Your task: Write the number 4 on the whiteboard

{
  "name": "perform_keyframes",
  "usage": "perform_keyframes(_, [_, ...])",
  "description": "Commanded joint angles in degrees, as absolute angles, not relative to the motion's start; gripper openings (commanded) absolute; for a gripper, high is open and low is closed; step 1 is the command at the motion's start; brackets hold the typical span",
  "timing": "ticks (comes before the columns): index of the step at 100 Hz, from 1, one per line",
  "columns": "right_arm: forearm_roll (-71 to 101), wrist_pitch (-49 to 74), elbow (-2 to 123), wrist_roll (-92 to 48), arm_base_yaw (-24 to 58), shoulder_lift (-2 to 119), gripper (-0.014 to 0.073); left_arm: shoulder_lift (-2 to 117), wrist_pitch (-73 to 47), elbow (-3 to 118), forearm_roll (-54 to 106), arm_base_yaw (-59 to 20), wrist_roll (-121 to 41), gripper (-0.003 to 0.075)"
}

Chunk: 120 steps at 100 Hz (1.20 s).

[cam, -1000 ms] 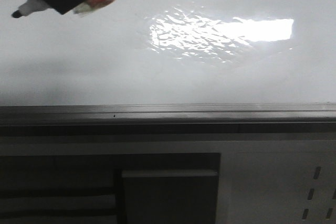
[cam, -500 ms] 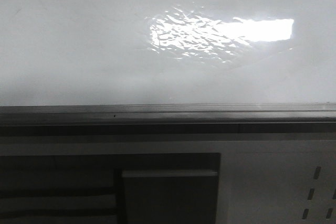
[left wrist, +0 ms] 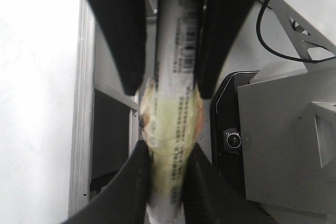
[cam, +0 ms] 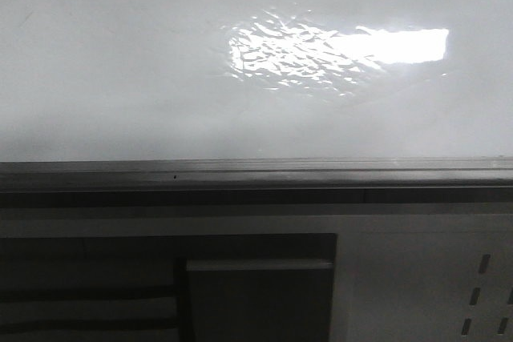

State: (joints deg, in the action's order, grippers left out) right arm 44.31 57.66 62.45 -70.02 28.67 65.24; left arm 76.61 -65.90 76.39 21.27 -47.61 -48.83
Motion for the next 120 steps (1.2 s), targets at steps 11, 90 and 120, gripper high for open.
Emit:
perform_keyframes(11, [47.6, 56.0, 64.4, -70.8, 28.7, 64.5, 0.0045, 75.4, -63.8, 78.2, 23.4, -48.1, -48.8, -0.002])
perform_keyframes(90, [19.1, 48.9, 62.3, -38.6, 28.7, 54.3, -0.0016, 59.5, -55.2, 71.9, 11.4, -41.7, -28.1, 0.0311])
perform_keyframes(120, [11.5, 42.1, 50.3, -21.6, 27.1, 46.8, -0.0015, 44.1, -40.3, 51.2, 19.9, -33.2, -27.3, 0.0311])
